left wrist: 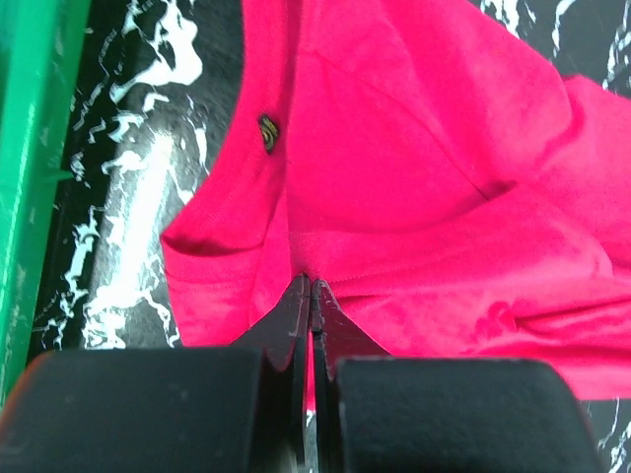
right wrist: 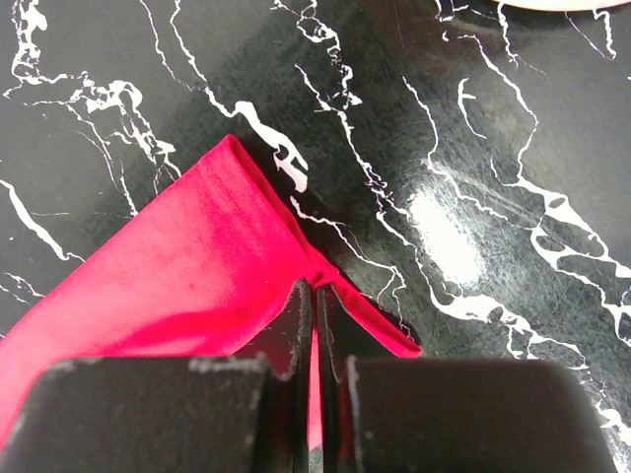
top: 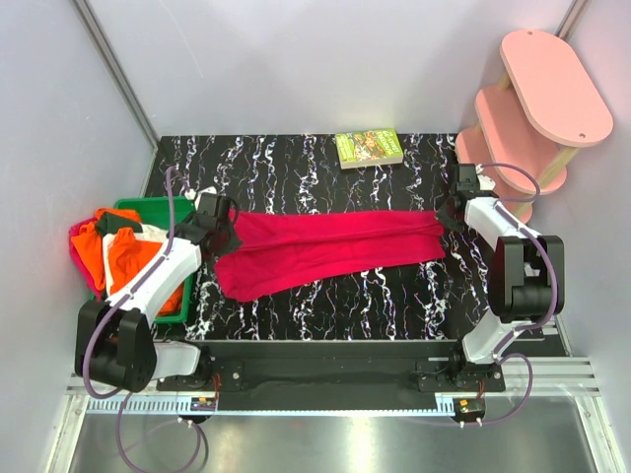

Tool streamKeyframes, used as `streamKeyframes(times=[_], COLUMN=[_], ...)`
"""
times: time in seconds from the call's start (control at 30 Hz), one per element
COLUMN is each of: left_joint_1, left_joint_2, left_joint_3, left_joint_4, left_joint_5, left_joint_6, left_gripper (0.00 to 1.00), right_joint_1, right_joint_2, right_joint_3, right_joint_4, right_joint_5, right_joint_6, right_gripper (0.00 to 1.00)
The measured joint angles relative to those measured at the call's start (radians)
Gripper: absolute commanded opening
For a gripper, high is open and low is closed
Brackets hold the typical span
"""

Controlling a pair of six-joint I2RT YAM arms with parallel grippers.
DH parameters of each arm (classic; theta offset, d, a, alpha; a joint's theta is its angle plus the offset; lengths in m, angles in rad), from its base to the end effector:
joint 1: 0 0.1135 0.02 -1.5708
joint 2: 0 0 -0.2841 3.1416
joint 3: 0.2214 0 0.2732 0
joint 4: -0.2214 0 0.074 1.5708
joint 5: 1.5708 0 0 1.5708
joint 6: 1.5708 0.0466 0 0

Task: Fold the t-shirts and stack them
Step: Fold the other side of the tshirt into a rectangle

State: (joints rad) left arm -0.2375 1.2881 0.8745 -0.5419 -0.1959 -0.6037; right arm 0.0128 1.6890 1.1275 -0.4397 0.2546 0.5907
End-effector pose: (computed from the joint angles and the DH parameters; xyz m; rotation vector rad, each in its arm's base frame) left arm 0.2723 -0.0566 0.2364 -0.5322 2.4453 -0.1001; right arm 0.3754 -0.0069 0.2042 0.8099 2.3924 -0.0889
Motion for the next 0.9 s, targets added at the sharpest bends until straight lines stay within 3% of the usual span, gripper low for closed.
streamKeyframes(times=[0.6,0.63,0.73,0.77,0.83,0.9], left_joint_1=[-0.072,-0.073,-0.074,-0.075,-0.077,-0.080], left_joint_2=[-0.072,-0.079,-0.098,-0.100,-0.101,-0.101], left_joint_3=[-0.116,-0.116,-0.116,-0.116,-0.116,-0.116], left_joint_4=[-0.060,-0.064,-0.071,-0.072,-0.079,-0.089], left_joint_5=[-0.011,-0.011,-0.011,-0.011,-0.011,-0.011], left_joint_6=[-0.053,-0.054,-0.059,-0.060,-0.060,-0.060], left_gripper=[0.00,0.00,0.00,0.00,0.00,0.00], right_joint_1=[0.000,0.000,0.000,0.000,0.000,0.000], right_joint_2=[0.000,-0.001,-0.003,-0.003,-0.003,-0.007], right_joint_3=[-0.010,-0.012,-0.019,-0.019,-0.019,-0.019], right_joint_4=[-0.072,-0.076,-0.084,-0.087,-0.092,-0.101], right_joint_5=[0.023,0.025,0.026,0.028,0.039,0.048], right_joint_6=[0.024,0.027,0.039,0.040,0.046,0.045], right_gripper=[0.00,0.12,0.32,0.47,0.63,0.70])
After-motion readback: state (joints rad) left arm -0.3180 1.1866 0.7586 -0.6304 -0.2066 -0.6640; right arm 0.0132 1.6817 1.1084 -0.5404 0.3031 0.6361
